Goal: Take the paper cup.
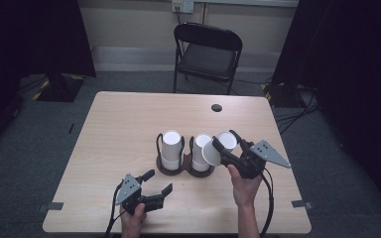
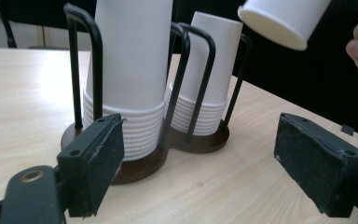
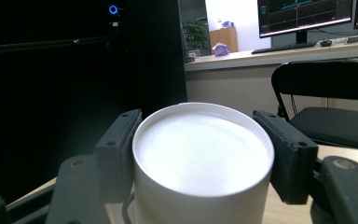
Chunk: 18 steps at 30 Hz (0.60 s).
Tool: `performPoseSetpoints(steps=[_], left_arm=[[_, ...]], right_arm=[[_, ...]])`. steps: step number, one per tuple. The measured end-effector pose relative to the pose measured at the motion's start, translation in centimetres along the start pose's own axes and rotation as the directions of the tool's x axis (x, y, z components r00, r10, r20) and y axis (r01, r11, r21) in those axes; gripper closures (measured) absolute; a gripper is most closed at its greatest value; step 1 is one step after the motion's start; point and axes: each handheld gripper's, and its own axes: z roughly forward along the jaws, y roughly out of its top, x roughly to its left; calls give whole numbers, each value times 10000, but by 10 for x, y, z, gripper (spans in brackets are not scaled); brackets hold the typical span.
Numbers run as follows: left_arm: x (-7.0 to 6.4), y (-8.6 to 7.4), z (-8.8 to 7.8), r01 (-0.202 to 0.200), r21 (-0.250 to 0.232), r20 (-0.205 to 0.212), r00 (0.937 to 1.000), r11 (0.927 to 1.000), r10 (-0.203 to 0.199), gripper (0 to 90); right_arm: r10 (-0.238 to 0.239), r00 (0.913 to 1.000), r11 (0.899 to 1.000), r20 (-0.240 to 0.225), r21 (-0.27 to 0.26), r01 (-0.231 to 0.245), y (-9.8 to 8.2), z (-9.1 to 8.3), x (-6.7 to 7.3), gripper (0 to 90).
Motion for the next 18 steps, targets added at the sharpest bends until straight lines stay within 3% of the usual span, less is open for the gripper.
performPoseSetpoints(steps=[3, 8, 16, 18], left_arm=[[-1, 1, 0, -58, -136, 304, 9995, 9999, 62, 155], [-2, 2, 2, -116, -47, 320, 9994, 9999, 118, 181], [-8, 4, 6, -270, -122, 448, 9986, 9996, 275, 202], [-9, 5, 7, -261, -106, 626, 9977, 9996, 268, 224]], right_arm=[[225, 9997, 9997, -79, 35, -224, -5, -5, 1, 355], [571, 9976, 9983, -380, 162, -565, -13, -10, 4, 355], [1714, 9794, 9851, -1066, 18, -1722, -25, -16, 6, 355], [1906, 9764, 9817, -1015, 184, -1897, -27, -16, 6, 356]])
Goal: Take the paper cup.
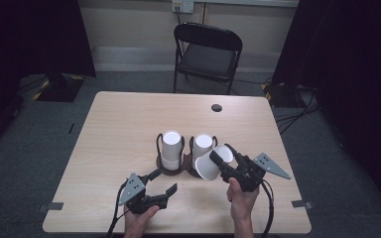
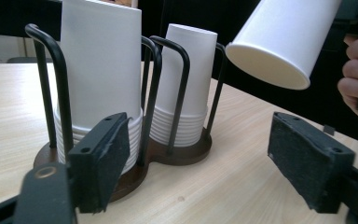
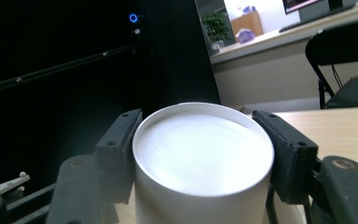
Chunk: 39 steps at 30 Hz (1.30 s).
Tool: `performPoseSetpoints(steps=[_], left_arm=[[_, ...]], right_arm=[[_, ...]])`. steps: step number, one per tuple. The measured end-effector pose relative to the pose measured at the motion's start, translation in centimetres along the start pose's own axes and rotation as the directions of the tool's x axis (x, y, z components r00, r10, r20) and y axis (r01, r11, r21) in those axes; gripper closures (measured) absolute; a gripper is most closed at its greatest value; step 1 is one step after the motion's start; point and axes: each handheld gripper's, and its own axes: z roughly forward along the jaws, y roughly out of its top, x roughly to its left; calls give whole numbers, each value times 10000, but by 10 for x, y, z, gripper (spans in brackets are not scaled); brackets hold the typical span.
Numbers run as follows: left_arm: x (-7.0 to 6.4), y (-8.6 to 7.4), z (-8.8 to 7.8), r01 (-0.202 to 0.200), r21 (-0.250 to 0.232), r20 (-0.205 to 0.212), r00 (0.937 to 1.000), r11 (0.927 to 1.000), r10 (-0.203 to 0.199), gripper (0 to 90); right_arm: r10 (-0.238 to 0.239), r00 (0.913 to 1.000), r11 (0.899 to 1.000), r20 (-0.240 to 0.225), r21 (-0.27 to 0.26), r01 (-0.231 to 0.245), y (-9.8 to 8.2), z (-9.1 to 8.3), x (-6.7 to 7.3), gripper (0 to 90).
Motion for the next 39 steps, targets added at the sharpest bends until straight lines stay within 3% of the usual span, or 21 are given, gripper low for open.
performPoseSetpoints(steps=[3, 8, 11, 14, 16, 24, 31, 34, 35, 39], left_arm=[[-1, -1, 2, -85, -2, 51, 10000, 10000, 85, 227], [-1, -3, 6, -113, -133, 163, 9998, 9998, 116, 263], [0, -4, 9, -340, -281, 284, 9990, 9990, 348, 296], [0, -4, 12, -275, -613, 309, 9991, 9977, 295, 307], [0, -3, 14, -288, -773, 443, 9985, 9966, 323, 315], [-4, -1, 23, -537, -1210, 848, 9943, 9912, 642, 401], [-10, -2, 29, -909, -1801, 958, 9894, 9794, 1095, 553], [-10, 0, 30, -887, -2062, 1095, 9875, 9745, 1131, 587], [-11, 0, 30, -950, -2143, 1131, 9862, 9721, 1213, 605], [-15, 4, 31, -1077, -2395, 1083, 9847, 9649, 1368, 640]], right_arm=[[211, 9997, 9998, -128, 66, -210, -7, 0, 0, 356], [952, 9940, 9955, -541, 56, -951, -16, -1, 0, 356], [1261, 9878, 9920, -916, 116, -1255, -17, 0, 0, 357], [1522, 9808, 9883, -1215, 101, -1521, -18, 0, 2, 358], [1889, 9698, 9818, -1543, 101, -1896, -19, 0, 3, 358], [2337, 9534, 9721, -1909, 282, -2327, -25, 1, 9, 358], [2683, 9362, 9633, -2272, 625, -2609, -29, 9, 17, 358], [2940, 9247, 9558, -2418, 804, -2828, -31, 11, 18, 358], [3153, 9153, 9489, -2508, 975, -3002, -32, 13, 19, 358], [3281, 9083, 9444, -2594, 1117, -3092, -33, 16, 23, 358]])
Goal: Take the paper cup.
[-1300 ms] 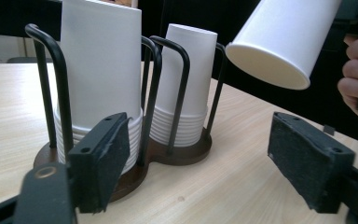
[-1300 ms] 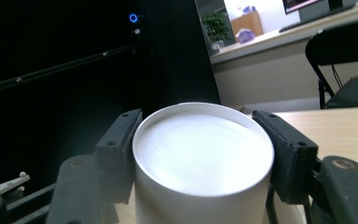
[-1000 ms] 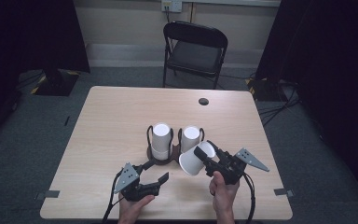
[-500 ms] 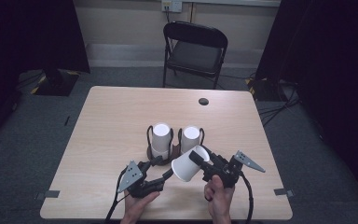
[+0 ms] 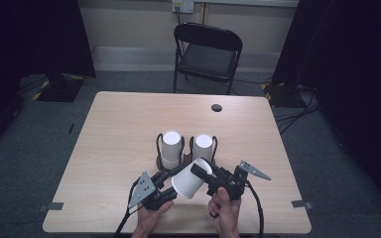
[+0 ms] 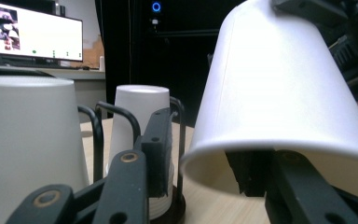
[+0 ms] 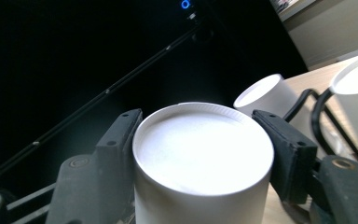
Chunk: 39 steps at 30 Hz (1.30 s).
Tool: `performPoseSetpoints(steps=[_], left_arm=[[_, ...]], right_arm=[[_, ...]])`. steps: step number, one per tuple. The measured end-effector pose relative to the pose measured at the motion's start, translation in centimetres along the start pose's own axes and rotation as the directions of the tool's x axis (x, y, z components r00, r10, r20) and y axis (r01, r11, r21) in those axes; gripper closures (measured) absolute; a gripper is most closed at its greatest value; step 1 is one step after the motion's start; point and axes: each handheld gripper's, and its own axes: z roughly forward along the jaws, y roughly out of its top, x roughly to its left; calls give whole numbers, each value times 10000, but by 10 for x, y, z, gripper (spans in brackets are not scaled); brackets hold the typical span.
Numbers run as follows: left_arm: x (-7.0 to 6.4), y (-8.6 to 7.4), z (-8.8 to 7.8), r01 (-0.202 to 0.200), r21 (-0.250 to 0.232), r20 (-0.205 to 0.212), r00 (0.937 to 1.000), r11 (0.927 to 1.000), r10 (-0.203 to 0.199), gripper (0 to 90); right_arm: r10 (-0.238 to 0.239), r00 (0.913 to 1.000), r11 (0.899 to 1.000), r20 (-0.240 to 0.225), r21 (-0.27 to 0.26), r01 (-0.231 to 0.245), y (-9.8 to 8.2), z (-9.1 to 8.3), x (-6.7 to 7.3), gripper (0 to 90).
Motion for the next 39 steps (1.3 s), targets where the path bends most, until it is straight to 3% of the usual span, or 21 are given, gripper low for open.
performPoseSetpoints(steps=[5, 8, 11, 13, 17, 18, 23, 31, 39], left_arm=[[-3, 2, 1, -127, -283, -184, 9998, 9995, 122, 667], [-4, 5, 0, -269, -213, -193, 9995, 9994, 265, 706], [-1, 5, -1, -61, -214, -25, 10000, 9998, 60, 774], [0, 4, -1, 153, -136, 113, 9998, 9998, -151, 800], [3, 4, -2, 214, 15, 308, 9993, 9998, -215, 841], [4, 4, -3, 268, 53, 358, 9990, 9996, -269, 862], [5, 4, -5, 254, 422, 485, 9984, 9988, -275, 868], [9, 5, -8, 444, 1162, 697, 9962, 9922, -527, 871], [10, 8, -12, 191, 1671, 745, 9967, 9858, -319, 871]], right_arm=[[407, 9988, 9991, -261, 114, -404, -4, 5, 1, 357], [566, 9979, 9983, -318, 186, -560, -5, 6, 1, 356], [679, 9970, 9976, -381, 138, -674, -6, 7, 0, 351], [628, 9979, 9980, -184, 104, -626, -7, 8, 0, 340], [288, 9992, 9994, 278, 192, -293, -9, 10, -2, 310], [68, 9981, 9999, 610, 80, -73, -9, 9, -1, 295], [-360, 9945, 9993, 983, 86, 353, -7, 6, -1, 295], [-1079, 9848, 9940, 1360, 342, 1042, -9, 7, -2, 293], [-1839, 9715, 9825, 1498, 569, 1772, -11, 6, 0, 300]])
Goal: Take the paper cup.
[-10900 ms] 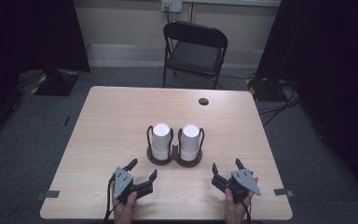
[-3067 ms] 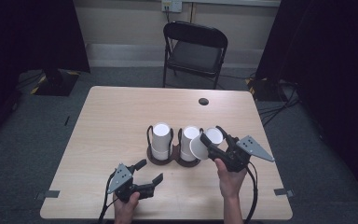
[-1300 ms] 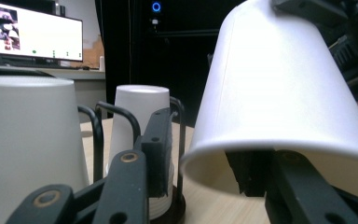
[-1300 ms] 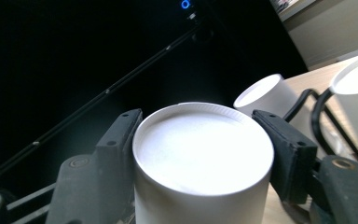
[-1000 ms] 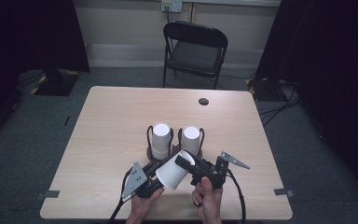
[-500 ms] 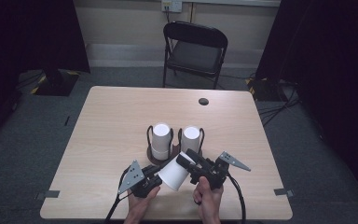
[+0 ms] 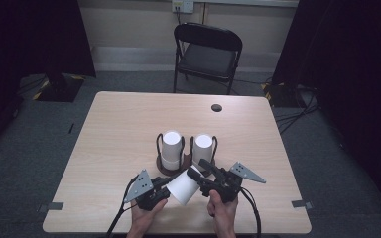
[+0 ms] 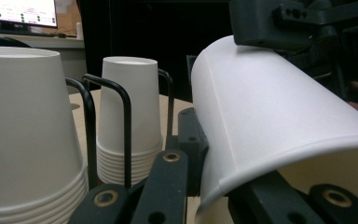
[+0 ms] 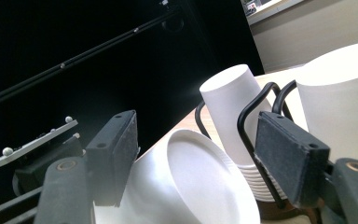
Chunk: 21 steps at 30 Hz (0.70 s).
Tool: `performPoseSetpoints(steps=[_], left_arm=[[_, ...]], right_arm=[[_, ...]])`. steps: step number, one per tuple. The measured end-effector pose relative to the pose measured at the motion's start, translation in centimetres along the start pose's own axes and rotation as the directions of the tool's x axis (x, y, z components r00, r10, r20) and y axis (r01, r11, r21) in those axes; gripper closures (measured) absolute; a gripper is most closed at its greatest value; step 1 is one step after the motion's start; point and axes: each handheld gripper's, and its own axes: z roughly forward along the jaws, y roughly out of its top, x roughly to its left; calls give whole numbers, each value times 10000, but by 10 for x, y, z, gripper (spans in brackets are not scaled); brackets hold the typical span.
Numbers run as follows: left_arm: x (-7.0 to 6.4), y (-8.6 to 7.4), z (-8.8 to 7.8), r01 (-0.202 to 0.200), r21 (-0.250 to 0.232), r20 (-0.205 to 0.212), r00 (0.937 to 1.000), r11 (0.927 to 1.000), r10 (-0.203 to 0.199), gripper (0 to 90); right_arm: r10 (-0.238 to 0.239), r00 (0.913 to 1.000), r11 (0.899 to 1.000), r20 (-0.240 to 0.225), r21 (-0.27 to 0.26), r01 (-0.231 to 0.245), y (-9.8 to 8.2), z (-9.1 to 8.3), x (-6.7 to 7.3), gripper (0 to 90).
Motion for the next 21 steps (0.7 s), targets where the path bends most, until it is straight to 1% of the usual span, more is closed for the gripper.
performPoseSetpoints(steps=[1, 2, 4, 5, 9, 11, 14, 15, 16, 19, 21], left_arm=[[0, 0, 0, -22, 88, 45, 10000, 10000, 21, 871], [-1, 1, 0, -120, 276, 130, 9998, 9995, 116, 871], [-4, 3, 0, -471, 715, 47, 9989, 9963, 469, 871], [-5, 3, -1, -574, 844, 29, 9983, 9948, 574, 871], [-4, 6, -4, -483, 1091, -139, 9986, 9929, 501, 872], [-4, 8, -5, -470, 1240, -219, 9985, 9912, 501, 872], [-3, 10, -6, -442, 1491, -332, 9982, 9878, 497, 873], [-3, 11, -6, -362, 1517, -365, 9984, 9878, 422, 873], [-1, 11, -7, -351, 1602, -306, 9987, 9865, 405, 873], [1, 12, -9, -223, 1678, -325, 9991, 9856, 281, 874], [2, 12, -9, -292, 1836, -543, 9977, 9826, 398, 874]], right_arm=[[-82, 10000, 10000, 24, 2, 82, 0, 0, 0, 300], [-189, 9998, 9998, 49, 11, 189, 0, -1, 0, 301], [-314, 9995, 9995, 41, 6, 314, 0, -2, 1, 302], [-378, 9993, 9993, 68, 13, 378, 0, -2, 1, 302], [-820, 9962, 9966, 282, 47, 819, 0, -5, 2, 301], [-1033, 9934, 9946, 491, 105, 1029, 0, -6, 2, 301], [-1032, 9934, 9945, 502, 238, 1022, 1, -8, 2, 302], [-1078, 9927, 9940, 539, 257, 1066, 1, -10, 1, 301], [-1115, 9921, 9936, 577, 265, 1101, 1, -11, 1, 301], [-1205, 9903, 9925, 688, 276, 1188, 1, -15, -1, 301], [-1188, 9901, 9926, 753, 329, 1166, -1, -17, -2, 301]])
